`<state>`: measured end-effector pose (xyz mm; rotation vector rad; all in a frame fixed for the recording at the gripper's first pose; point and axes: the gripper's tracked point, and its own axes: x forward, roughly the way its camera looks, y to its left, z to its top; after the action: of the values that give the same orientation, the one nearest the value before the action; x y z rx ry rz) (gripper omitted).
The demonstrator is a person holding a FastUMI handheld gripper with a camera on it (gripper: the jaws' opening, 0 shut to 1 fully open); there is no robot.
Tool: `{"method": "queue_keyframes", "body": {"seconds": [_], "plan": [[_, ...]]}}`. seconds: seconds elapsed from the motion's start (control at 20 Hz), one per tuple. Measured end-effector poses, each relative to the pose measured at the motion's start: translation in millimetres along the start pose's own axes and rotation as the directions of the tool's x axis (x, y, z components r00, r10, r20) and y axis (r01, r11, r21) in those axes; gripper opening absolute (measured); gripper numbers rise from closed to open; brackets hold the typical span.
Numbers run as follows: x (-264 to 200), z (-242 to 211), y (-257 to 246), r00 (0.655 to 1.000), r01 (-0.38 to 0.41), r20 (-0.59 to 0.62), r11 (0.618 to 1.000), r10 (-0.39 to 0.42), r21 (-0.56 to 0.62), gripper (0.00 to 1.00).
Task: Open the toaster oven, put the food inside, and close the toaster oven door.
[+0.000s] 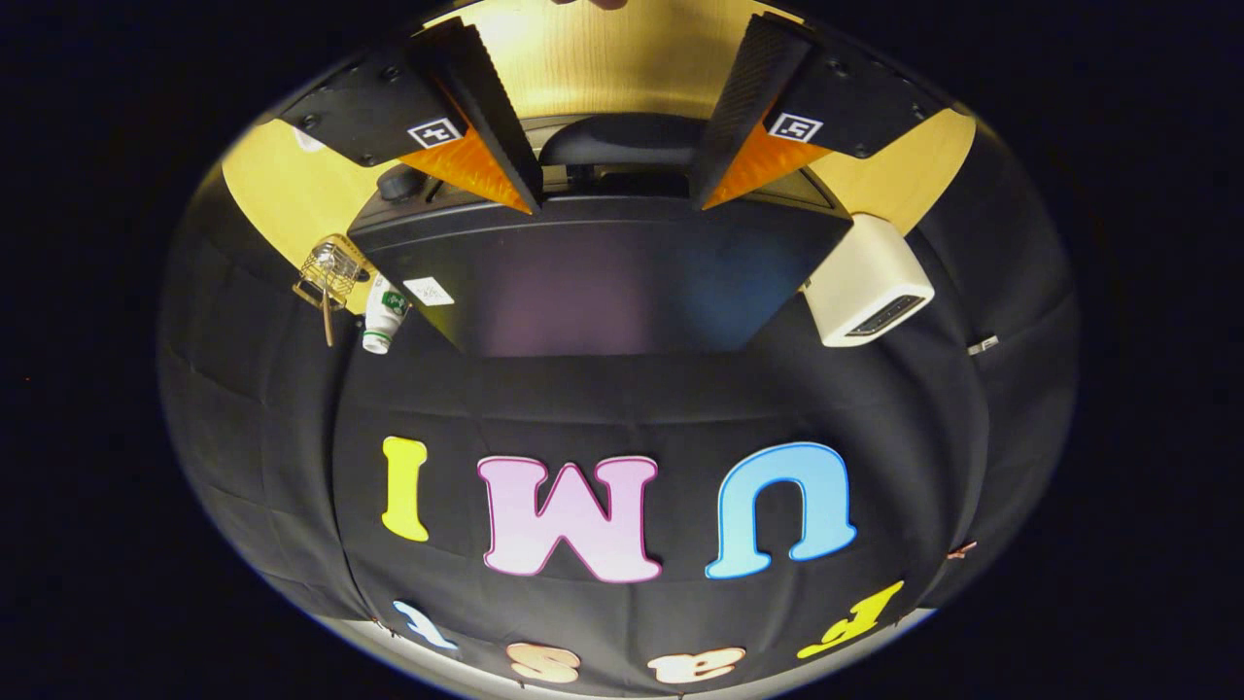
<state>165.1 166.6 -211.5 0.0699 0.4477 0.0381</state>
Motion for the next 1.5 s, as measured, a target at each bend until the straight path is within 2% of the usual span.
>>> {"method": "queue_keyframes", "body": {"seconds": [0.05,0.35,0.95,1.1,1.3,1.5], "plan": [[0,3,2,1.000,0.002,0.028,1.000,-0.001,-0.021,0.98],[-14,-13,2,0.999,-0.013,-0.029,1.000,0.013,-0.013,0.98],[-68,-76,0,0.994,-0.013,-0.113,0.998,0.007,-0.057,0.95],[-76,-110,4,0.979,-0.018,-0.204,0.998,0.005,-0.060,0.96],[-79,-159,4,0.933,-0.034,-0.358,0.999,0.033,0.002,1.00],[-83,-158,-9,0.933,-0.036,-0.359,0.999,0.040,0.016,1.00]]}}
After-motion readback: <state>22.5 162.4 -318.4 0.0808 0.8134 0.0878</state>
